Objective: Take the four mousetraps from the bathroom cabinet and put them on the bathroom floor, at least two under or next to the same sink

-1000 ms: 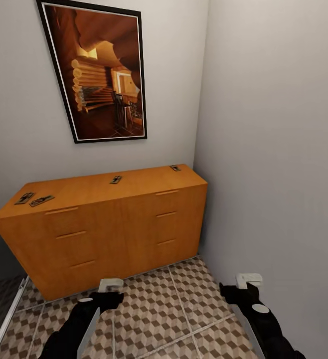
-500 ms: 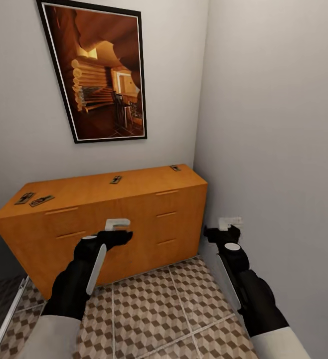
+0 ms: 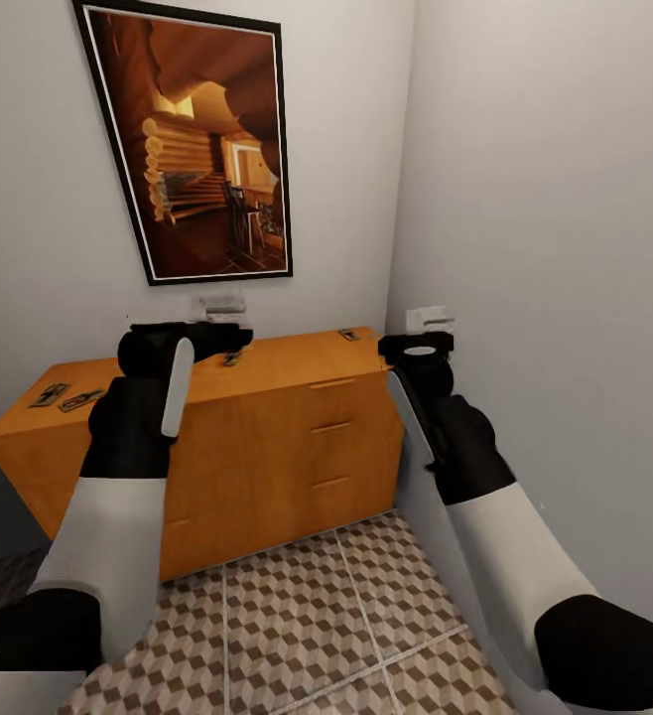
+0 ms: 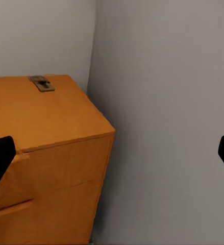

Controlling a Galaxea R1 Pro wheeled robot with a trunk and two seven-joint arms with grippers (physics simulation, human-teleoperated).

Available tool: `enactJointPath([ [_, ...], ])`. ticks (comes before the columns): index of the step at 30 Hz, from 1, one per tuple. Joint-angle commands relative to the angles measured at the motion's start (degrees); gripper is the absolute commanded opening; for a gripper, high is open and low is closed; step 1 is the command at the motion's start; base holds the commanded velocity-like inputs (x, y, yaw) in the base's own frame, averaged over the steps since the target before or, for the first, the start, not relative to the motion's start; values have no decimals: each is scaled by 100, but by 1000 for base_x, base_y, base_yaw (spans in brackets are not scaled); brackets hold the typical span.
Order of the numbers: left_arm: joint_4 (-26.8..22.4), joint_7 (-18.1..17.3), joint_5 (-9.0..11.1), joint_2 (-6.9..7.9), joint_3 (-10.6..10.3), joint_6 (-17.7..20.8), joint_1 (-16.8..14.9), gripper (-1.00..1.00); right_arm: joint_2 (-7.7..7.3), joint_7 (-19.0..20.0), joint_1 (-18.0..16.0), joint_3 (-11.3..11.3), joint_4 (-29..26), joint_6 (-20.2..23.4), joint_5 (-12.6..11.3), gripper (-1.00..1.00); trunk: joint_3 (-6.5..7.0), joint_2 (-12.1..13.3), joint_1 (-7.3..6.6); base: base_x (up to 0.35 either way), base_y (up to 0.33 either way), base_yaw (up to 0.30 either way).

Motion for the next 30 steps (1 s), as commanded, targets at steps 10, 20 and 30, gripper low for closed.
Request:
enactJointPath([
  [10,81,156,5,28,18,38,-585,100,-7,-123,-1620,-1,1257,822,-1931,100,-9,-3,0,0,0,0],
  [20,104,162,17,34,2,38,-580,100,-3,-100,-1776,48,1168,1046,-2242,100,-9,-3,0,0,0,0],
  [30,73,162,-18,22,-16,30,-545,100,20,-92,-1764,56,1083,1074,-2269,100,-9,-3,0,0,0,0],
])
